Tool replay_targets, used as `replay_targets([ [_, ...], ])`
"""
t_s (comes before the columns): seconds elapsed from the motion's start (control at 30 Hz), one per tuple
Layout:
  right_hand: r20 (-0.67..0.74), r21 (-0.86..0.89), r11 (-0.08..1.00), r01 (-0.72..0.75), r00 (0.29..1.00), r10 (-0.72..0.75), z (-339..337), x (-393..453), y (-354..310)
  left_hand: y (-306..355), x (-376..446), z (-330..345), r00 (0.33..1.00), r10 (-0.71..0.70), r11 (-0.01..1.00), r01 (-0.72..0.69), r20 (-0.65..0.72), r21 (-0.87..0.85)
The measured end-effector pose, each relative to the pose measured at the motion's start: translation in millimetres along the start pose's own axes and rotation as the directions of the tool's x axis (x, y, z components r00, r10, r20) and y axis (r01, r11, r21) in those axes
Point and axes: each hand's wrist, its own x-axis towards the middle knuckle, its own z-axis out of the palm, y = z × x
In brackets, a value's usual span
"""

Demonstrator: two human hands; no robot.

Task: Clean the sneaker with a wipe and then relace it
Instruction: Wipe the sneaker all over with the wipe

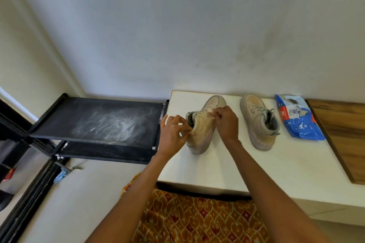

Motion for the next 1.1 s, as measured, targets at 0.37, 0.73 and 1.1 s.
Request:
replay_targets([
  [0.37, 0.049, 0.101, 0.995, -0.003, 0.999, -0.002, 10, -60, 21, -12, -11, -21, 0.972, 0.159, 0.956, -0.195, 0.176, 0.217],
  [0.73, 0.057, 0.186, 0.982, 0.039, 0.997, -0.051, 22, -55, -15, -19, -13, -23, 0.921, 0.299, 0.912, -0.352, 0.249, 0.209],
  [1.1, 0.228, 0.016, 0.980, 0.197, 0.954, -0.195, -1, -25, -10, -37, -19, -43, 0.901, 0.326, 0.866, -0.407, 0.287, 0.292],
])
